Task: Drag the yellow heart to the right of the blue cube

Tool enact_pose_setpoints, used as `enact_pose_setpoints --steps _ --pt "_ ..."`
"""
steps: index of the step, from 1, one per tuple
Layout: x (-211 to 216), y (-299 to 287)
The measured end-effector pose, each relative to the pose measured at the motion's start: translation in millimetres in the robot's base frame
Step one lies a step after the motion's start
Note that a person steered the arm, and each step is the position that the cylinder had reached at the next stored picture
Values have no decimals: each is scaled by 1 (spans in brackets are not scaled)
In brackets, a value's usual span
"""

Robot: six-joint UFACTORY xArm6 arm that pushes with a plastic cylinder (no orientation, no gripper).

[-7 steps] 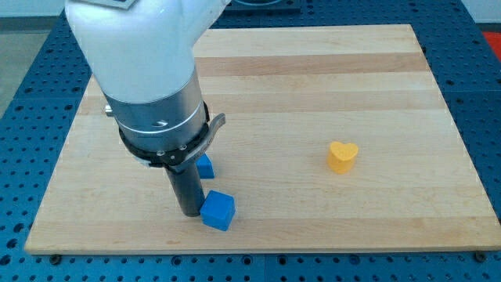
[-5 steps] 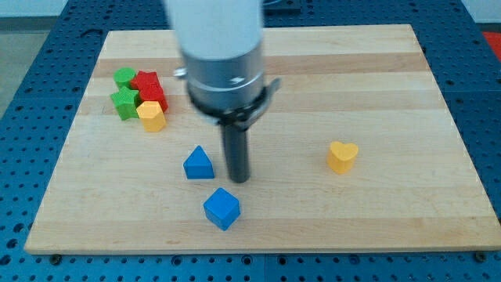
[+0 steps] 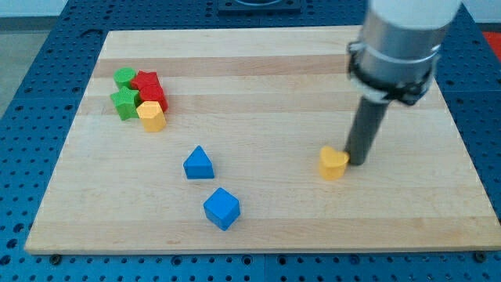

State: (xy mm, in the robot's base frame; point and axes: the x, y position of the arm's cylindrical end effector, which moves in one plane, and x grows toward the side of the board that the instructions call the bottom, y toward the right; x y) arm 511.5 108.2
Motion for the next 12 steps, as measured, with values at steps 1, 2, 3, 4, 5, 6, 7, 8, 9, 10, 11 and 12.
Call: enact_pose_setpoints --steps 1,2,3,4,5,6,7,8,9,10,11,12 --pt "28 -55" --pt "31 -59" --pt "2 -57" --pt "3 -91" --pt "33 -117" --pt "40 -134" --pt "9 -118" --pt "-18 -73" --pt "-8 -25" --pt "3 -14" --pt "12 -14" --pt "31 -15"
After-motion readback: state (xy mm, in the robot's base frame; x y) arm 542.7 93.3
